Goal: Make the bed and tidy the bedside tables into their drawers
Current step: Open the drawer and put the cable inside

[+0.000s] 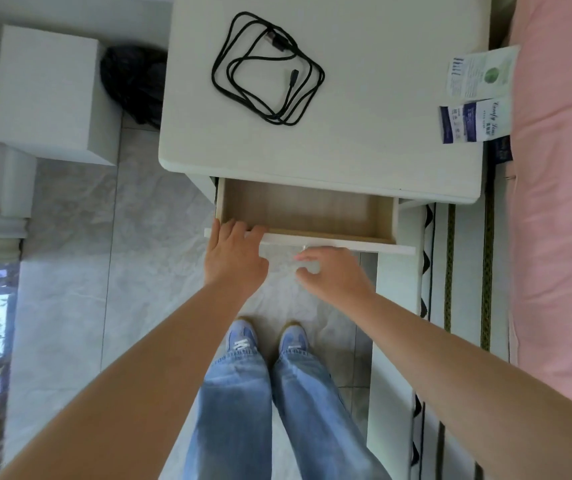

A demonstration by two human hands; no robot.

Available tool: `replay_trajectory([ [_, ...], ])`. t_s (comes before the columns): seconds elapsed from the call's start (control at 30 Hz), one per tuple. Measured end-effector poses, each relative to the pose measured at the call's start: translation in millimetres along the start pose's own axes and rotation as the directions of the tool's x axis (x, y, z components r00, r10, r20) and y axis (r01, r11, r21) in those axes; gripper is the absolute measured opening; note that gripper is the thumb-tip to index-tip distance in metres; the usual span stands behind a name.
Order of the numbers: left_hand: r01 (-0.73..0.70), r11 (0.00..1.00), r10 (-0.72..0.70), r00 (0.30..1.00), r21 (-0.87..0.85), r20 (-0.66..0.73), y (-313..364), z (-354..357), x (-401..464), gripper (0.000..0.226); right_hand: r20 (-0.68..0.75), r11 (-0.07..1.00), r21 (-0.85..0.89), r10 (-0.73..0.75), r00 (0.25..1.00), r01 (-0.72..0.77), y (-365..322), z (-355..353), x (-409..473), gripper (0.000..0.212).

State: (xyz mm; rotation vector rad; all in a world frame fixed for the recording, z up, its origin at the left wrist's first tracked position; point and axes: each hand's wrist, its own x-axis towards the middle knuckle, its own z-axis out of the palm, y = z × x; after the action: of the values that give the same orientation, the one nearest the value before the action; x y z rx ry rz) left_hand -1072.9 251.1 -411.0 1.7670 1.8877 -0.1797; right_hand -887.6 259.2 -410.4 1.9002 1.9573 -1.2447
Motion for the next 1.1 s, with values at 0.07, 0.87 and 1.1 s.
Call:
replay_trajectory([
  [0.07,-0.006,1.0,0.005,0.999,0.01,0.053,-1,-2,-6,0.056,-0.278,0.981,0.066,-0.159,0.947,0.184,-6,-2,-16,0.022],
  [0.87,0.195,0.966,-0.096,0.882,-0.172,0.461,-14,-11,-80,0.038,0.117,0.954,0.014,0.295,0.948,-0.298,-2,8,-78,0.035],
  [1.1,0.123,0.981,-0.037,0.875,-0.148,0.483,-19,-1,-87,0.04,0.125,0.926,0.152,0.329,0.936,-0.346,-3,9,-84,0.035],
])
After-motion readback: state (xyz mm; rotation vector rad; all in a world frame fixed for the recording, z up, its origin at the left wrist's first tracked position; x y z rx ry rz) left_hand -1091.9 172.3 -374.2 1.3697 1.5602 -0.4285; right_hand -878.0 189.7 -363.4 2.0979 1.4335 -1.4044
